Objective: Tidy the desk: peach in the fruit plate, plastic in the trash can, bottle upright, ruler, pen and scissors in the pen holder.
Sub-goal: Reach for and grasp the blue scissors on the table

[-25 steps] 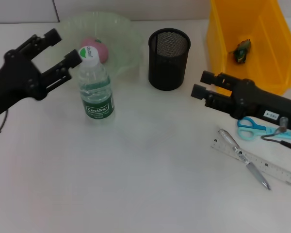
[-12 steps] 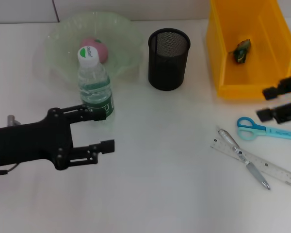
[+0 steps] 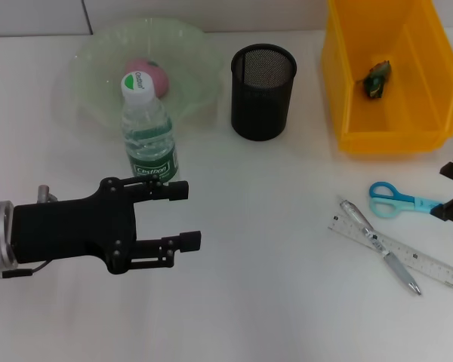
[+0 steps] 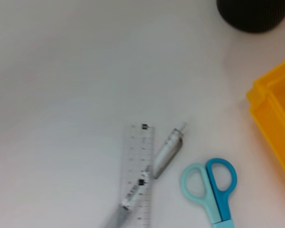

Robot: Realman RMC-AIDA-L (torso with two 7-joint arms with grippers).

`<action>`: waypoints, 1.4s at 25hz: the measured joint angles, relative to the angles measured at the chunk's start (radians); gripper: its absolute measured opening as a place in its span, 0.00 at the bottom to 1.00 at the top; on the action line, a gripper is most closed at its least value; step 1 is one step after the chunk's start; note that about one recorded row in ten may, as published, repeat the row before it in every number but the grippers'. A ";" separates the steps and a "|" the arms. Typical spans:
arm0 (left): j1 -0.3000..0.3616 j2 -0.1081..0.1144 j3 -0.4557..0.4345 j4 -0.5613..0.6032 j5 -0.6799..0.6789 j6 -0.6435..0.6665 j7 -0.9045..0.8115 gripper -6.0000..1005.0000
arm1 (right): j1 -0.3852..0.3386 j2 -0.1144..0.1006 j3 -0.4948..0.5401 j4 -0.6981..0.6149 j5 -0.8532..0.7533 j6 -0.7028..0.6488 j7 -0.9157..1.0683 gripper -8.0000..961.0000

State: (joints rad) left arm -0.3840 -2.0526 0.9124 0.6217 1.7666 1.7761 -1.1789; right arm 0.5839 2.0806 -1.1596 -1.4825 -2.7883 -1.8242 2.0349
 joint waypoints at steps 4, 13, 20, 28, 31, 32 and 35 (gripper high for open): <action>0.000 -0.002 0.000 -0.005 0.001 -0.004 -0.008 0.74 | 0.019 -0.006 -0.026 0.136 -0.017 0.110 -0.027 0.70; 0.004 -0.013 0.000 -0.010 0.002 -0.014 -0.023 0.74 | 0.080 -0.015 -0.022 0.350 -0.037 0.256 -0.105 0.62; 0.001 -0.016 0.000 -0.013 0.002 -0.024 -0.036 0.74 | 0.099 -0.010 -0.030 0.414 -0.054 0.318 -0.134 0.50; -0.001 -0.017 0.000 -0.013 -0.003 -0.025 -0.044 0.74 | 0.109 -0.009 -0.028 0.441 -0.055 0.327 -0.148 0.49; -0.002 -0.017 0.000 -0.013 -0.004 -0.026 -0.050 0.74 | 0.110 -0.007 -0.030 0.443 -0.056 0.330 -0.148 0.42; -0.003 -0.017 0.000 -0.013 -0.005 -0.026 -0.051 0.74 | 0.111 -0.007 -0.031 0.445 -0.056 0.333 -0.148 0.40; -0.004 -0.017 0.000 -0.013 -0.005 -0.026 -0.051 0.74 | 0.111 -0.007 -0.031 0.450 -0.056 0.336 -0.148 0.34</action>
State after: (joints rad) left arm -0.3881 -2.0693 0.9127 0.6089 1.7617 1.7496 -1.2300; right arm 0.6950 2.0738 -1.1903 -1.0324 -2.8440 -1.4877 1.8868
